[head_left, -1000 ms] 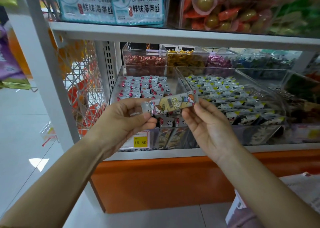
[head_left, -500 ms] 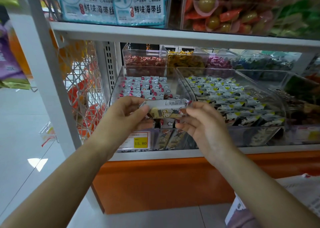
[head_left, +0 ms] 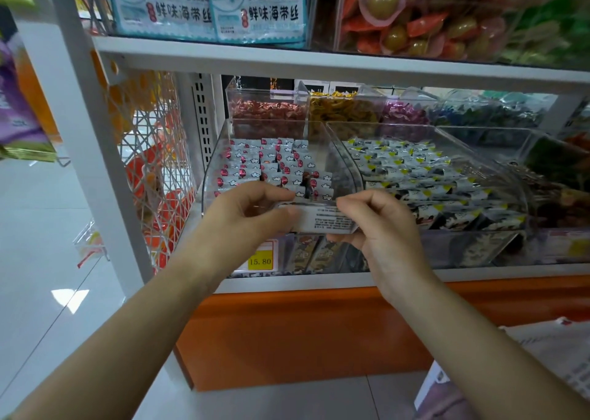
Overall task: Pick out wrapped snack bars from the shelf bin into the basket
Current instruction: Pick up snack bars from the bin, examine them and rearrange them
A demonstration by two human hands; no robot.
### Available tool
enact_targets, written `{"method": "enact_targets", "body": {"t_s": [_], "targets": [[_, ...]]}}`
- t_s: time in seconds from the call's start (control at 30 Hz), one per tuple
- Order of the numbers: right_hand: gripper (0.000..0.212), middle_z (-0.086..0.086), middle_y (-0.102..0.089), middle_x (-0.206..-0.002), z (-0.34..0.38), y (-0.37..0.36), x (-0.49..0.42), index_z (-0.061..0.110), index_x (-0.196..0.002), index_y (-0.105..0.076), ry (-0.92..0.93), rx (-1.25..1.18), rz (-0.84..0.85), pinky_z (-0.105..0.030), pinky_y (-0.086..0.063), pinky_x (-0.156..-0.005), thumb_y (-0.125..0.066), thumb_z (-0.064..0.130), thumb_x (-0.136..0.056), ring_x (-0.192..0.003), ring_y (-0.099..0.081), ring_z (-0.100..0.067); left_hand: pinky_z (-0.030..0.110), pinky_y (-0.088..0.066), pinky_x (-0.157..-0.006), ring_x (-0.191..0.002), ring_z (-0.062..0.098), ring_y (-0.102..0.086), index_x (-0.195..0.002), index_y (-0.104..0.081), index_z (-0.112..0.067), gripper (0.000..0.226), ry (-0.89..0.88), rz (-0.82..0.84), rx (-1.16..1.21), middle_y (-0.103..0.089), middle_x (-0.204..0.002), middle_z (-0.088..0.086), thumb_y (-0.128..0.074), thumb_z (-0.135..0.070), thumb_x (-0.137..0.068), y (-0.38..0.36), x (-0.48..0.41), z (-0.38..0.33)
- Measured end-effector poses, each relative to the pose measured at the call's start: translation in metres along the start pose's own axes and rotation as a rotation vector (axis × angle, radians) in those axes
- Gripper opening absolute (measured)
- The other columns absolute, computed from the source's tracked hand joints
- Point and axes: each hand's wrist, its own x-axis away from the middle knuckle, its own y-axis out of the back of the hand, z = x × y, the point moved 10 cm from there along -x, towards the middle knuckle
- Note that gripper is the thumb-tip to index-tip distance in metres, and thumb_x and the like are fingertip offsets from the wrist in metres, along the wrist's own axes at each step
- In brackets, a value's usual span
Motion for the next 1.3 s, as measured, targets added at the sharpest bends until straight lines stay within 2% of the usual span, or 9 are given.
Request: {"method": "enact_targets", "body": {"t_s": [0.23, 0.4, 0.57, 0.7, 0.87, 0.97, 1.1, 1.23, 1.3], "targets": [[0.020, -0.012, -0.064, -0.078, 0.000, -0.005, 0.004, 0.009, -0.066, -0.060, -0.001, 0.033, -0.012, -0.025, -0.053, -0.052, -0.063, 0.006, -0.085, -0.064, -0.066, -0.015, 0.017, -0.054, -0.060, -0.066, 0.007, -0.068, -0.072, -0.070, -0.013, 0.013, 0.067, -0.088, 0.131, -0.072, -0.078, -0.001, -0.065, -0.010, -0.083, 0.004, -0.002, 0.007], [0.020, 0.000, -0.066, -0.066, 0.001, -0.012, 0.005, 0.009, -0.066, -0.061, 0.002, 0.050, 0.029, -0.028, -0.056, -0.054, -0.063, 0.008, -0.086, -0.061, -0.067, -0.017, 0.022, -0.057, -0.056, -0.064, 0.011, -0.069, -0.072, -0.073, -0.010, 0.018, 0.124, -0.156, 0.189, -0.073, -0.073, 0.004, -0.063, -0.017, -0.084, 0.016, -0.003, 0.015], [0.022, -0.011, -0.063, -0.074, 0.000, -0.008, 0.006, 0.004, -0.067, -0.056, -0.025, 0.031, -0.006, -0.023, -0.053, -0.050, -0.062, 0.008, -0.087, -0.061, -0.067, -0.016, 0.022, -0.057, -0.064, -0.075, 0.018, -0.072, -0.075, -0.072, -0.010, 0.021, 0.126, -0.049, 0.216, -0.074, -0.079, 0.006, -0.068, -0.029, -0.069, 0.006, -0.002, 0.015], [0.022, -0.014, -0.061, -0.077, 0.001, -0.008, 0.007, 0.003, -0.066, -0.056, -0.010, 0.065, -0.005, -0.025, -0.054, -0.049, -0.062, 0.007, -0.087, -0.063, -0.068, -0.015, 0.021, -0.056, -0.059, -0.067, 0.015, -0.070, -0.068, -0.068, -0.007, 0.014, 0.103, -0.080, 0.185, -0.072, -0.069, 0.003, -0.069, -0.016, -0.079, 0.007, -0.003, 0.013], [0.015, -0.007, -0.064, -0.076, 0.002, -0.014, 0.008, 0.007, -0.072, -0.063, 0.036, 0.080, 0.038, -0.026, -0.057, -0.056, -0.062, 0.009, -0.087, -0.068, -0.068, -0.016, 0.019, -0.054, -0.053, -0.057, 0.011, -0.068, -0.061, -0.064, -0.008, 0.025, 0.056, -0.176, 0.099, -0.067, -0.059, -0.002, -0.066, -0.017, -0.084, 0.017, -0.003, 0.012], [0.014, -0.007, -0.068, -0.094, -0.001, -0.023, 0.007, 0.023, -0.094, -0.069, 0.039, 0.092, 0.146, -0.027, -0.057, -0.072, -0.066, 0.013, -0.084, -0.083, -0.070, -0.016, 0.025, -0.056, -0.050, -0.057, 0.014, -0.068, -0.055, -0.064, -0.014, 0.032, 0.054, -0.246, 0.083, -0.068, -0.059, -0.004, -0.063, -0.018, -0.087, 0.026, -0.002, 0.013], [0.033, -0.018, -0.063, -0.101, -0.002, -0.035, 0.009, 0.034, -0.109, -0.064, 0.058, 0.184, 0.281, -0.025, -0.056, -0.075, -0.069, 0.018, -0.081, -0.083, -0.070, -0.017, 0.044, -0.059, -0.068, -0.066, 0.027, -0.069, -0.073, -0.066, -0.002, 0.031, 0.080, -0.295, 0.039, -0.071, -0.072, 0.007, -0.059, -0.027, -0.090, 0.034, -0.004, 0.016], [0.023, -0.001, -0.071, -0.076, 0.013, -0.019, 0.000, 0.017, -0.100, -0.066, 0.098, 0.103, 0.131, -0.025, -0.057, -0.060, -0.067, 0.024, -0.077, -0.065, -0.069, -0.016, 0.027, -0.057, -0.055, -0.062, 0.010, -0.066, -0.091, -0.066, -0.015, 0.025, -0.018, -0.241, 0.004, -0.069, -0.070, -0.005, -0.048, -0.031, -0.095, 0.030, -0.007, -0.001], [0.016, -0.001, -0.070, -0.071, 0.024, -0.004, -0.011, 0.009, -0.097, -0.065, 0.137, 0.081, 0.023, -0.023, -0.056, -0.058, -0.065, 0.016, -0.083, -0.064, -0.069, -0.016, 0.017, -0.053, -0.059, -0.073, 0.004, -0.065, -0.110, -0.063, -0.016, 0.024, -0.174, -0.293, -0.271, -0.068, -0.088, -0.007, -0.047, -0.027, -0.096, 0.035, -0.015, -0.020]]}}
